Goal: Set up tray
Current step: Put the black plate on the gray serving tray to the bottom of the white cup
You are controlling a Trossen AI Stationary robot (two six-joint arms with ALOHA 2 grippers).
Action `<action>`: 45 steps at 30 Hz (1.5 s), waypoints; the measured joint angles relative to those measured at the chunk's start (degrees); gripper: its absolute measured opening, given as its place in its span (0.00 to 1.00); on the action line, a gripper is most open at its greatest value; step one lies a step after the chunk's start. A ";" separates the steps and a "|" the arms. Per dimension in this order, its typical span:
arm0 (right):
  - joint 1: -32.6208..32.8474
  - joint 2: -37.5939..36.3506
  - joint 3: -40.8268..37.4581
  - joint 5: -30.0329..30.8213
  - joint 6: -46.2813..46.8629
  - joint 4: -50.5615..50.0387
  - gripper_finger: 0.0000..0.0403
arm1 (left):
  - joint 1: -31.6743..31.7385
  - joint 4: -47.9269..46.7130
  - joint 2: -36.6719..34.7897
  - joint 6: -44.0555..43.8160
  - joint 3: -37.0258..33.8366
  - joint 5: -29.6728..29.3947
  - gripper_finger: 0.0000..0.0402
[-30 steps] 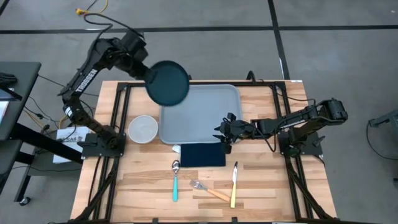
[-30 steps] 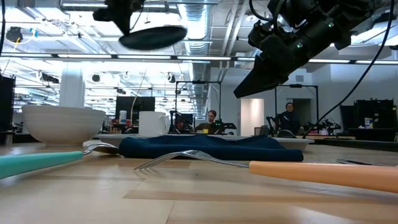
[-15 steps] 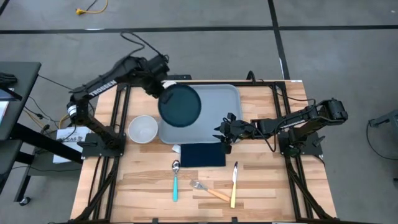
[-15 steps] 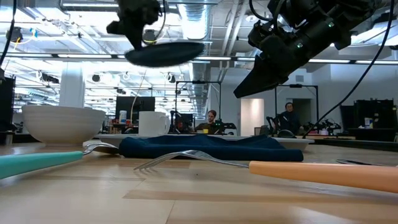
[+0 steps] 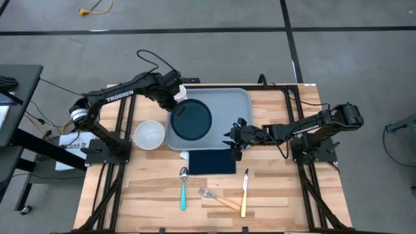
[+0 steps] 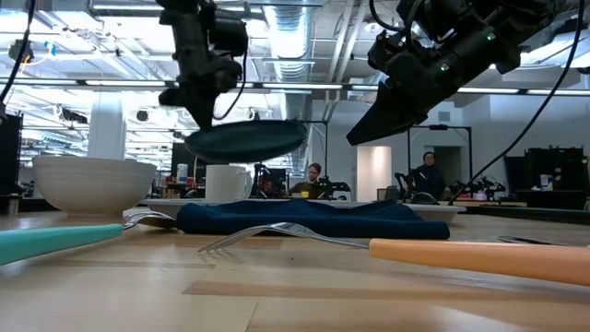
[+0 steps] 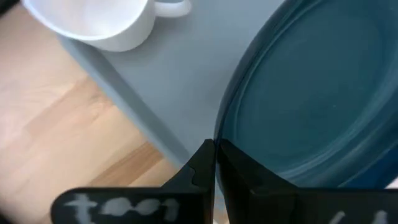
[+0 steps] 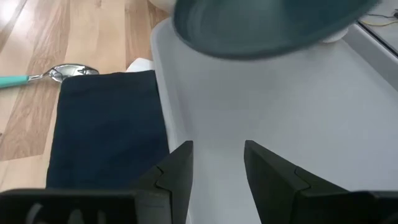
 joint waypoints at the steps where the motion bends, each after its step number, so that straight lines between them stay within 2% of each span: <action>1: 0.00 0.00 0.00 0.00 -0.01 0.00 0.33 | 0.47 1.31 0.00 -0.15 -0.63 0.97 0.00; 3: 0.00 0.00 0.00 0.00 0.00 0.00 0.33 | 1.18 3.12 0.00 -0.27 -1.60 2.11 0.00; 13: -0.02 0.00 0.00 0.00 -0.10 0.04 0.33 | 2.26 3.33 0.48 0.38 -4.28 -0.10 0.00; 28: -0.02 0.00 0.00 0.00 -0.50 -0.19 0.33 | 2.32 3.11 8.51 2.87 -4.28 0.61 0.00; 45: -0.02 0.00 0.00 0.00 -0.46 -0.26 0.33 | 2.86 1.11 8.55 4.15 -4.28 -1.22 0.00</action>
